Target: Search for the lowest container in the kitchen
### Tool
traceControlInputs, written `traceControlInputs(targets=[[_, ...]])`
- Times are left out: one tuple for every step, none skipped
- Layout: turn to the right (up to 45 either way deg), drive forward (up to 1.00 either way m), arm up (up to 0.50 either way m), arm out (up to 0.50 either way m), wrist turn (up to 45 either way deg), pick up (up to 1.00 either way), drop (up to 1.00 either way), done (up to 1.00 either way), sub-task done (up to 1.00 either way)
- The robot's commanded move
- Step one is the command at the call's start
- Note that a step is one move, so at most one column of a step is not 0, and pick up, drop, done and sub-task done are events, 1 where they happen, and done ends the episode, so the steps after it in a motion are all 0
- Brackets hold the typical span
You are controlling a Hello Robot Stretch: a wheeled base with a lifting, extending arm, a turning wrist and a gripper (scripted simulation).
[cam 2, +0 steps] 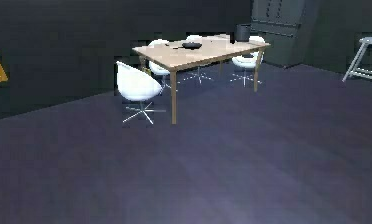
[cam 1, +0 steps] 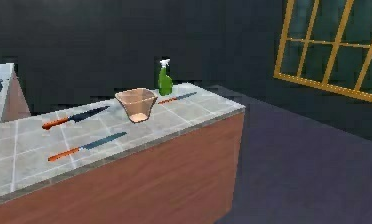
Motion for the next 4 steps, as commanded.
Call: traceControlInputs(targets=[[0.0,0.15,0.0,0.0,0.0,0.0,0.0,0.0,0.0],[-39.0,0.0,0.0,0.0,0.0,0.0,0.0,0.0,0.0],[0.0,0.15,0.0,0.0,0.0,0.0,0.0,0.0,0.0],[45.0,0.0,0.0,0.0,0.0,0.0,0.0,0.0,0.0]])
